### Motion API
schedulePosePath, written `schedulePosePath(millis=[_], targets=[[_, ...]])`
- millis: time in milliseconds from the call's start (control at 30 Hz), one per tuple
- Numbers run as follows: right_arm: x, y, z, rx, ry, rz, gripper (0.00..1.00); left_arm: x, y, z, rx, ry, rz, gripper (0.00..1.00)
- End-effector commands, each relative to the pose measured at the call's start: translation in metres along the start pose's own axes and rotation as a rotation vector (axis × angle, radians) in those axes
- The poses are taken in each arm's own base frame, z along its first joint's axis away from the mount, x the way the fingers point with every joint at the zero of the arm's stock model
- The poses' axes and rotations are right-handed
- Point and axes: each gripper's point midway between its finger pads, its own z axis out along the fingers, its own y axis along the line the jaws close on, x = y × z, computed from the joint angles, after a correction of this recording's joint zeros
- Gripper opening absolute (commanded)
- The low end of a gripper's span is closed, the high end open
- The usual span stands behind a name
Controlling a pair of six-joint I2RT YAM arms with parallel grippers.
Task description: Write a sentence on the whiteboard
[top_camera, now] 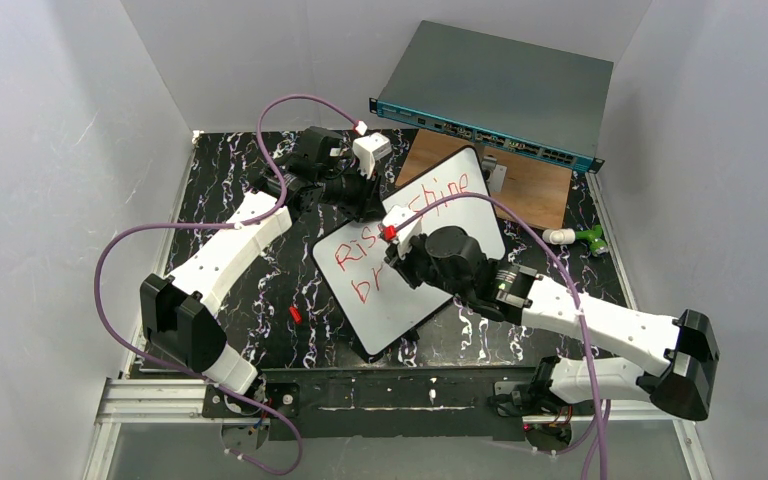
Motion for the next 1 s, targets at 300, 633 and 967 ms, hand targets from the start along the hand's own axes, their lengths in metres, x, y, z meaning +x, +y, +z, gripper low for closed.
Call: schedulePosePath(millis=[300,633,967], targets=[[-0.021,-0.017,-0.015,0.078,-0.091,0.064,0.01,-0.007,-0.009,-0.007,0.016,-0.012,0.06,0.0],[-0.008,-0.015,-0.007,0.086,-0.051,0.07,0.01,-0.006,-0.009,-0.008,0.015,-0.009,0.062,0.0],[0.002,-0.013,-0.002,0.082,-0.018,0.065,0.01,-0.007,-0.009,-0.008,0.013,-0.012,0.065,0.0]])
